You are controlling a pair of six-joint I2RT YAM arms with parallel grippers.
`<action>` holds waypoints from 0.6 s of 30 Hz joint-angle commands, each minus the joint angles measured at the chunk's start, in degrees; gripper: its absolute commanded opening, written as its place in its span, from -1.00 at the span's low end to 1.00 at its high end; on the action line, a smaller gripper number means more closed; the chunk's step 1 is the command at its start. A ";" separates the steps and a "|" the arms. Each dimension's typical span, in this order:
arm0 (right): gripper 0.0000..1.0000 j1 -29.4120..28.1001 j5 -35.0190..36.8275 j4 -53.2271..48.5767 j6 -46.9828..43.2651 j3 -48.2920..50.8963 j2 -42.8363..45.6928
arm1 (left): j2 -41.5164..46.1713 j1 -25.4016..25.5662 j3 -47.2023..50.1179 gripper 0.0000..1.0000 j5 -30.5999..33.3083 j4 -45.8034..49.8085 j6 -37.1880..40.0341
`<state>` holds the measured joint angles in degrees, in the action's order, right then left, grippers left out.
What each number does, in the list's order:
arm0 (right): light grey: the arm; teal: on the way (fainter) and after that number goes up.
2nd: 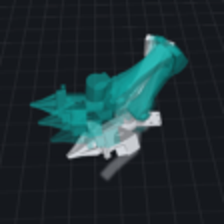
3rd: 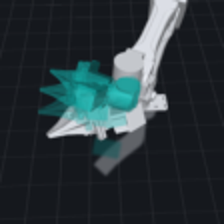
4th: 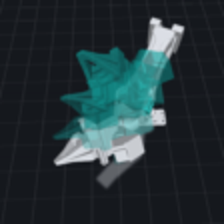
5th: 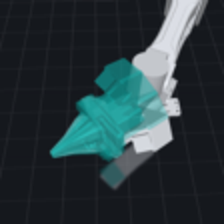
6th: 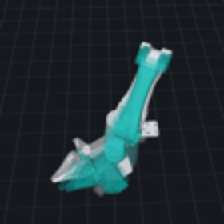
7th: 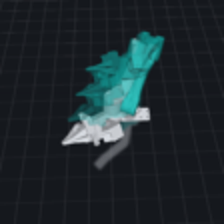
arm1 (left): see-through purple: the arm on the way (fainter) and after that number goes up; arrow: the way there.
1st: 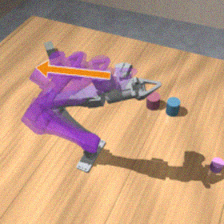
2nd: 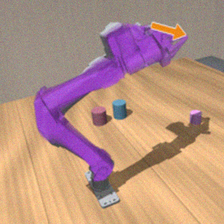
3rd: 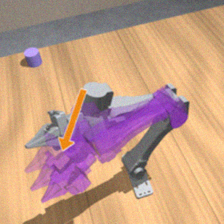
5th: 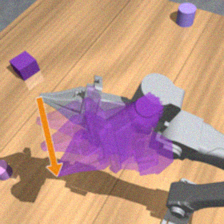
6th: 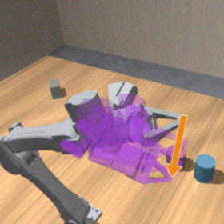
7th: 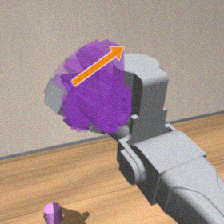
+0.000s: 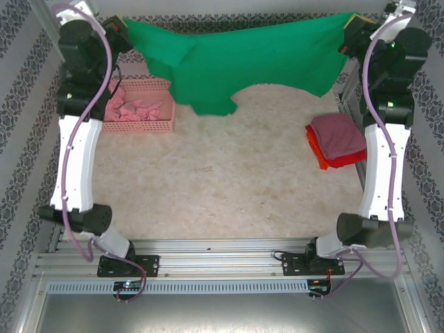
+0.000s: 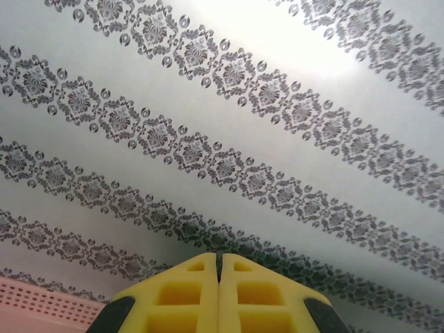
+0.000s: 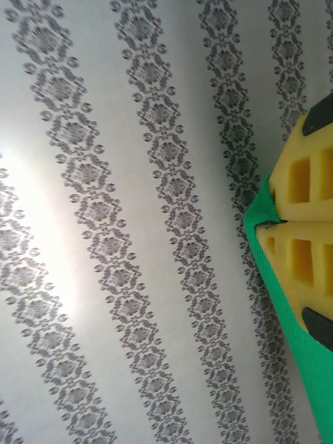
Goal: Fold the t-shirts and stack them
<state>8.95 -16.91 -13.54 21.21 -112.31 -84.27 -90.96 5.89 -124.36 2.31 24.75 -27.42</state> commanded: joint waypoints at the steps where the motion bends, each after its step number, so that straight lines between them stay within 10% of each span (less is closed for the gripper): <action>1: -1.00 1.06 -1.14 0.28 0.52 9.34 4.95 | 7.68 -0.50 11.83 -1.00 -0.97 -3.90 -0.71; 18: -1.00 0.12 -6.37 1.11 12.82 80.07 29.78 | 34.51 -0.42 83.80 -1.00 -4.52 -8.42 -17.66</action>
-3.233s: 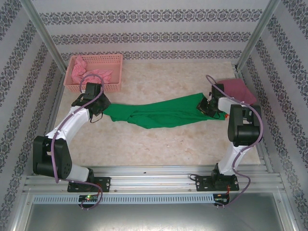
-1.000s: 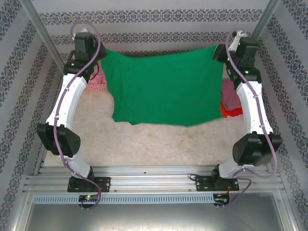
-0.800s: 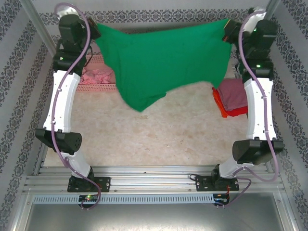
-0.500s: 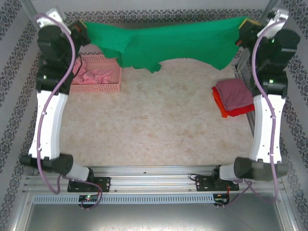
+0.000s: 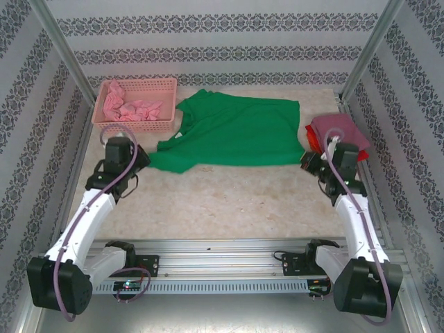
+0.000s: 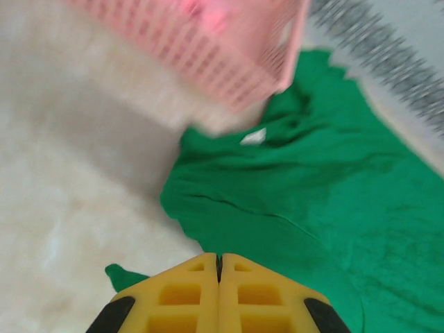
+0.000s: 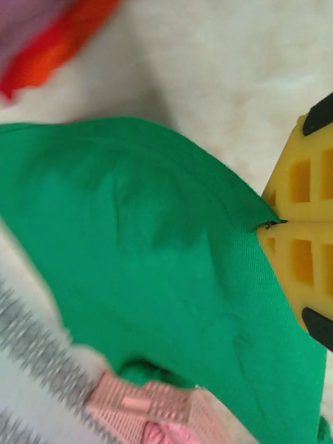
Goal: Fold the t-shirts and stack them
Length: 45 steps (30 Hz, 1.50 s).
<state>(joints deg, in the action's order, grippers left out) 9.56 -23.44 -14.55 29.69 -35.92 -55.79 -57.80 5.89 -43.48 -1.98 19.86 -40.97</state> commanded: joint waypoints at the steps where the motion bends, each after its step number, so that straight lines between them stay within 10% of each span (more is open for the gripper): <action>1: -1.00 -0.95 1.79 2.06 4.57 5.49 1.13 | 0.93 -0.40 4.61 -1.00 -0.22 -4.24 -4.80; 16: -1.00 -1.09 13.90 -11.03 7.66 13.13 4.16 | 9.36 -0.42 14.91 -0.98 -1.27 4.33 -9.91; 18: -0.97 -0.99 14.22 -11.97 7.26 12.69 4.54 | 11.22 -0.44 14.91 -0.59 -1.36 6.22 -9.77; 22: 0.11 -0.97 14.28 -12.34 5.02 9.71 6.41 | 13.37 -0.38 10.80 0.74 0.77 10.68 -6.93; 24: 0.44 -1.11 14.85 -10.98 2.49 7.01 6.26 | 12.02 -0.27 7.09 1.00 1.93 11.41 -4.30; 36: 0.70 -16.92 19.44 -0.29 -3.26 -17.02 -27.41 | -29.89 10.13 -18.31 1.00 0.53 -8.79 7.99; 45: 0.69 -20.44 17.39 3.63 -0.03 -22.20 -38.78 | -56.83 10.49 -44.80 0.95 1.95 -6.53 10.11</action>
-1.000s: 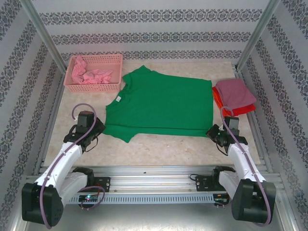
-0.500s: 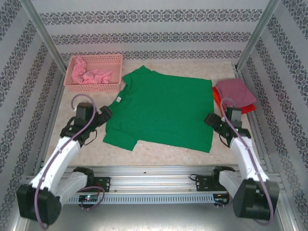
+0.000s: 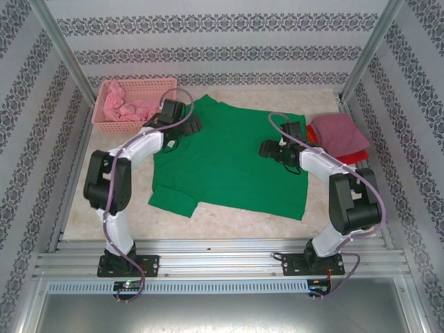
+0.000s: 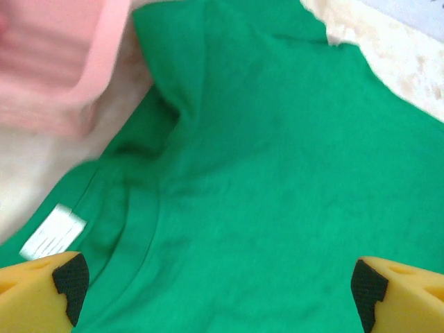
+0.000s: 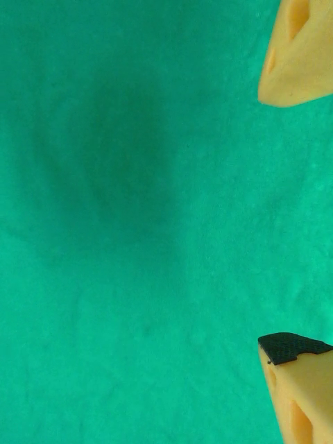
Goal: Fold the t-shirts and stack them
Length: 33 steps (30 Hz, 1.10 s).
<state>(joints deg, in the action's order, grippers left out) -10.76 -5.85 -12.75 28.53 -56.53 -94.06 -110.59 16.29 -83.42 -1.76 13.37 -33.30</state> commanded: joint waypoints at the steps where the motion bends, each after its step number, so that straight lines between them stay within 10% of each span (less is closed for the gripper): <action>1: 0.69 -0.13 -0.17 2.03 1.19 -1.43 -0.60 | -6.33 -0.26 -7.16 0.95 2.12 0.69 2.47; 33: 0.64 6.45 0.39 3.26 5.13 -3.61 -7.05 | -14.49 -5.29 -20.38 0.96 5.07 6.04 -1.87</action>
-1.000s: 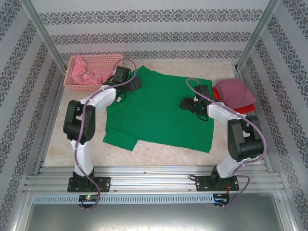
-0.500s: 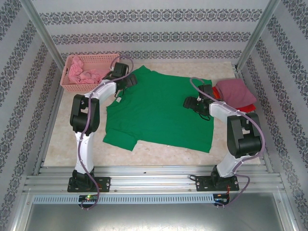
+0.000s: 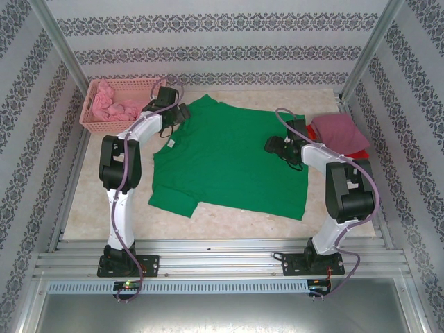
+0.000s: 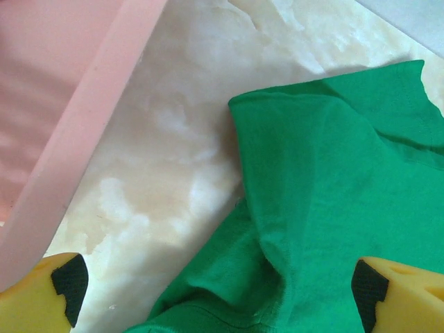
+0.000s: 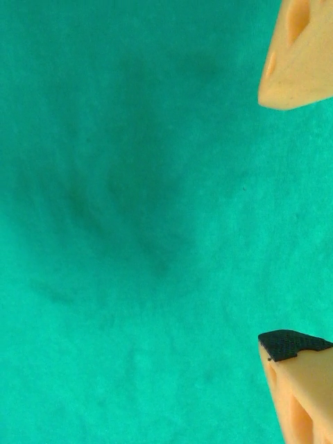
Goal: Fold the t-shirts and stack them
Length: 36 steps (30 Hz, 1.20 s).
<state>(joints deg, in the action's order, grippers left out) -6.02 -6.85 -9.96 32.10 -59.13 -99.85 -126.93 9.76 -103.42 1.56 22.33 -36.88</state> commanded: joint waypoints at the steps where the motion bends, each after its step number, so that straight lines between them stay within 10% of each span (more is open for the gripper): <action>1: 0.63 2.69 1.41 0.48 1.51 -1.65 -1.74 | 2.63 2.23 0.36 0.96 1.77 -4.14 2.09; 20: 0.51 9.59 -4.58 -4.72 5.16 -26.78 -26.01 | -11.59 5.65 -10.71 0.83 -1.73 3.81 -4.17; 36: 0.56 10.32 -8.07 -9.46 5.75 -42.02 -34.49 | -0.64 4.13 11.31 0.97 -6.39 -2.69 -9.43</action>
<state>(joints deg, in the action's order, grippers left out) 3.62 -14.66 -15.22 38.83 -100.12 -132.31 -127.31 14.55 -94.61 -3.44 17.19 -45.04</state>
